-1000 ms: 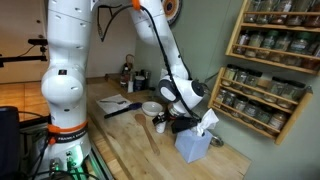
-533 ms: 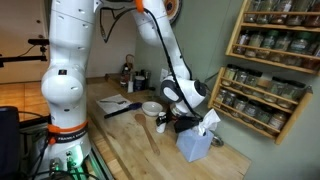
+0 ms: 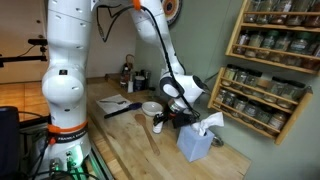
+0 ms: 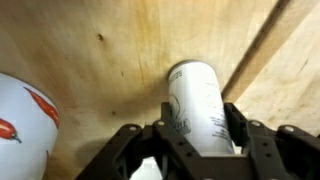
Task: Pick up the salt shaker and put it inside the bowl
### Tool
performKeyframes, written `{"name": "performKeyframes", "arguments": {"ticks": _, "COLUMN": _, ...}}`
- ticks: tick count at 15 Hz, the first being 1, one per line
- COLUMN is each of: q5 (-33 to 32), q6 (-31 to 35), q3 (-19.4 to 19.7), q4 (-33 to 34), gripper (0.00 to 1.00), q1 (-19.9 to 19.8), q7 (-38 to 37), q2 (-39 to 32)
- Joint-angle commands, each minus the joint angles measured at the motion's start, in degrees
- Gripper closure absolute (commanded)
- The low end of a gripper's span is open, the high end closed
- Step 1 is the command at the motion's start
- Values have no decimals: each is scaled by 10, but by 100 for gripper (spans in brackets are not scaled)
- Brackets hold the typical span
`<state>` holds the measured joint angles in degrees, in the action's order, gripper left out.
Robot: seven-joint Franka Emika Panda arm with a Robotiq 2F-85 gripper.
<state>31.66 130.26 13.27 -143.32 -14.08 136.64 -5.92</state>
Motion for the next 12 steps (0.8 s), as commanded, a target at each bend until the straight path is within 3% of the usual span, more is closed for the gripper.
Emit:
{"name": "performKeyframes", "arguments": {"ticks": 1, "q5": -52, "q6": 14, "q3": -15, "q4": -71, "gripper": 70, "q1": 17, "q7": -126, "q2": 84}}
{"name": "performKeyframes", "arguments": {"ticks": 5, "q5": -42, "q6": 78, "q3": -38, "q4": -124, "gripper": 70, "q1": 40, "q7": -249, "q2": 156}}
{"name": "performKeyframes", "arguments": {"ticks": 9, "q5": -101, "q6": 181, "q3": -64, "q4": -171, "gripper": 70, "q1": 59, "q7": -396, "q2": 215}}
{"name": "performKeyframes", "arguments": {"ticks": 10, "q5": -134, "q6": 198, "q3": -76, "q4": -181, "gripper": 70, "q1": 55, "q7": -441, "q2": 225}}
{"name": "performKeyframes", "arguments": {"ticks": 11, "q5": -162, "q6": 202, "q3": -116, "q4": -140, "gripper": 70, "q1": 19, "q7": -483, "q2": 192}}
{"name": "performKeyframes", "arguments": {"ticks": 12, "q5": -196, "q6": 207, "q3": -135, "q4": -146, "gripper": 70, "q1": 5, "q7": -528, "q2": 202}}
